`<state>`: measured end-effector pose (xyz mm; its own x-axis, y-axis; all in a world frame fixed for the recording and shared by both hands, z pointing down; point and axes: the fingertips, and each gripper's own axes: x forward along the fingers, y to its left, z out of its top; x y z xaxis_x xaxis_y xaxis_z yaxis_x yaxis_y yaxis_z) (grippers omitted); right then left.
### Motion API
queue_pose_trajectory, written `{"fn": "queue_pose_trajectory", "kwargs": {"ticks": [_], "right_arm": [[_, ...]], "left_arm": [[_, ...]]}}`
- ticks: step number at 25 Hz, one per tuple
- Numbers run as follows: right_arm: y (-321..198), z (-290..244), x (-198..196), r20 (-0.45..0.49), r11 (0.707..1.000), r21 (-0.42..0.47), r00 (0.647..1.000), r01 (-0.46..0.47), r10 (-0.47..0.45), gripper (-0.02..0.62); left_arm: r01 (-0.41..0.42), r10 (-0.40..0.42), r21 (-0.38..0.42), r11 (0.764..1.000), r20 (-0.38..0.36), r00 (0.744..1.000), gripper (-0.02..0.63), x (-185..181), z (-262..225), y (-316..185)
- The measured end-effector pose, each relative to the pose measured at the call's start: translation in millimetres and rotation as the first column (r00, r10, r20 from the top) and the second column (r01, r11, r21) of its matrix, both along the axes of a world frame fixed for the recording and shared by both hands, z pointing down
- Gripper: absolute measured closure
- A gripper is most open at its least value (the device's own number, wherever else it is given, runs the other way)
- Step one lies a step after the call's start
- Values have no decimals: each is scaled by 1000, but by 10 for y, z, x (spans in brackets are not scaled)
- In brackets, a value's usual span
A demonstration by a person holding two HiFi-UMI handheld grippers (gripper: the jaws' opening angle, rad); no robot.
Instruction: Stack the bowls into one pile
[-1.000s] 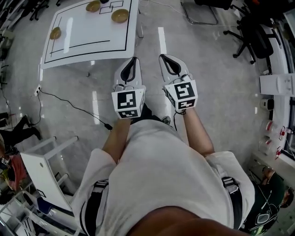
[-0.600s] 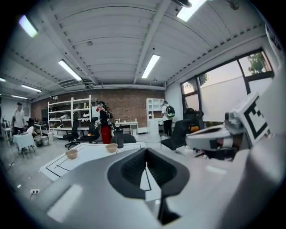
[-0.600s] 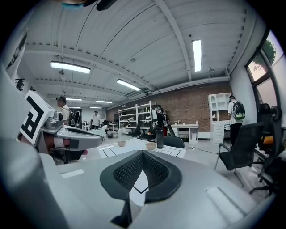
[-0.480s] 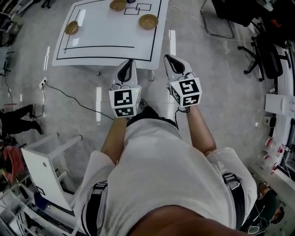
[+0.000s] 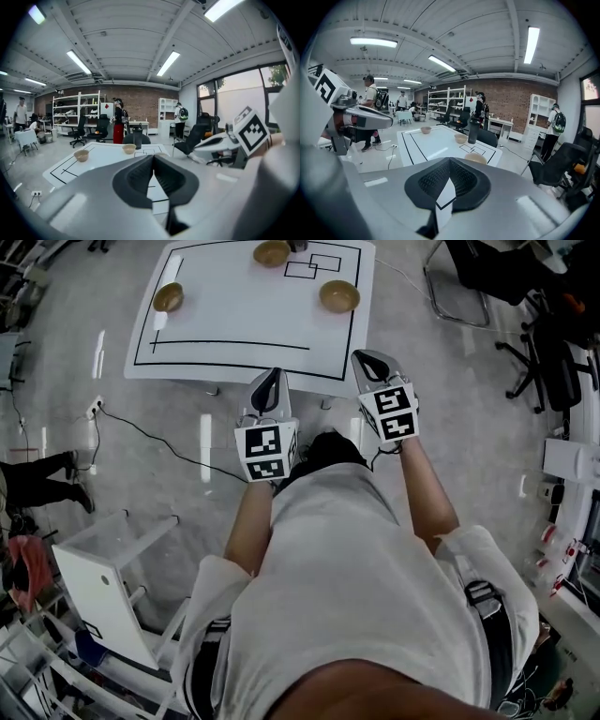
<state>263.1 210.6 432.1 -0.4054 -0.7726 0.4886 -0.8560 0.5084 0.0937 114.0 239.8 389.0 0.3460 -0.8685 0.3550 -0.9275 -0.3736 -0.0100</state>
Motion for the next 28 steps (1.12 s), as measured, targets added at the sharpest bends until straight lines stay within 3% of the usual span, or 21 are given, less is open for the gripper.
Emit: {"fn": "queue_pose_trajectory", "kwargs": {"ticks": [8,14,21,28], "right_arm": [[-490,137,-423,-72,999,-21,996,45,-46,595],[-968,403,-375,-174,997,-81,984,17,-31,595],[-1436,870,-302,-355,989,-141,931,38,-86,595],[-1817,1282,-240,-509,977,-206,846,57,-157,595]], "left_arm": [[45,-43,-55,997,47,998,603,-495,126,-442],[15,-12,-96,995,30,999,603,-517,158,-950],[-15,22,-189,982,35,999,603,-488,446,-1392],[5,9,-232,973,59,998,603,-564,602,-1703]]}}
